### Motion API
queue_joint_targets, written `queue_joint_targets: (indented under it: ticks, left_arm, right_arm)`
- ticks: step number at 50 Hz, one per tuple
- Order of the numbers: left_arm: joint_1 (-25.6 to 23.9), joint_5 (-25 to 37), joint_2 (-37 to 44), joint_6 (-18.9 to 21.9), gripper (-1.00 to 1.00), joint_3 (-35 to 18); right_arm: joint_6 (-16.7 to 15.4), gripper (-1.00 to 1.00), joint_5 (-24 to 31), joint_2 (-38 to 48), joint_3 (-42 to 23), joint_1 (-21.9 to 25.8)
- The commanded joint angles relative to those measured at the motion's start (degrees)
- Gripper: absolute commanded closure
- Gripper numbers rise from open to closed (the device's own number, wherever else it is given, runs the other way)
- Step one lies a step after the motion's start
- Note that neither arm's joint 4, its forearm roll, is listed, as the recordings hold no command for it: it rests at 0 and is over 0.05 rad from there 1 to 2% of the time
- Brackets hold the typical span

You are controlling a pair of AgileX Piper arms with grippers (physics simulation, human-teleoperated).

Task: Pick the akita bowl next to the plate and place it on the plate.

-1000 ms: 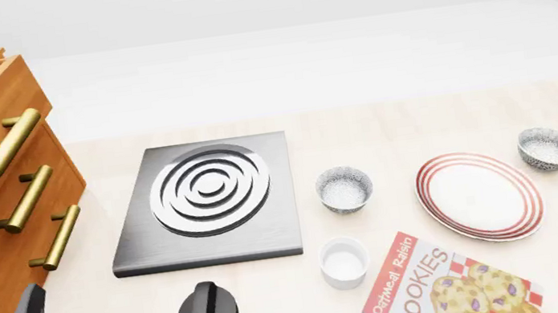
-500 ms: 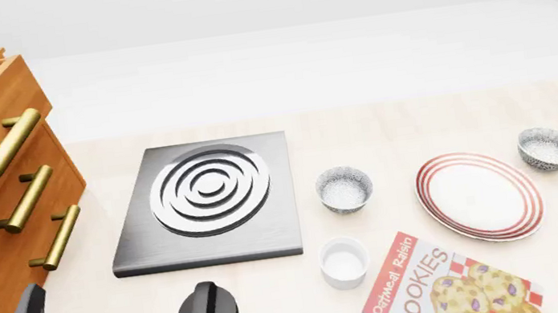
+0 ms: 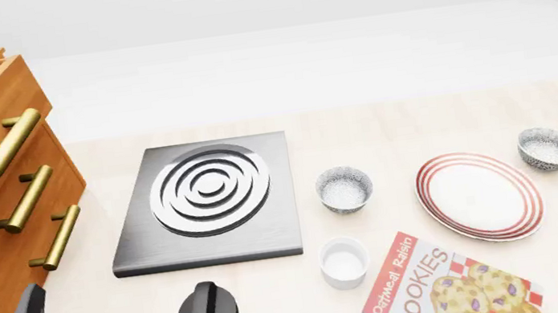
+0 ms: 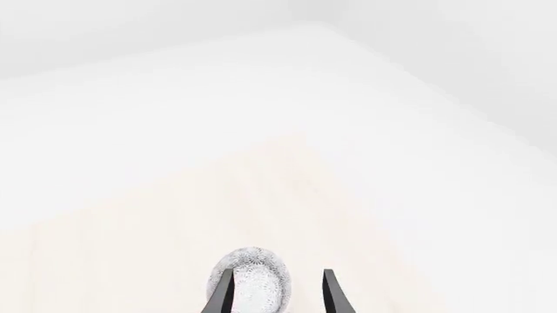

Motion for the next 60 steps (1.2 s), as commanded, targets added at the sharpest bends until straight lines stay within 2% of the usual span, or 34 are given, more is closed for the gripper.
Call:
queue_joint_targets:
  ticks: [1,60]
  left_arm:
    - [0.0,0.0,0.0,0.0,-1.0,0.0]
    - [0.0,0.0,0.0,0.0,-1.0,0.0]
  right_arm:
    - [1.53,-1.0,2.4,2.59,-2.6,0.16]
    - [8.46,-1.0,14.51,11.54,-14.77,-0.74]
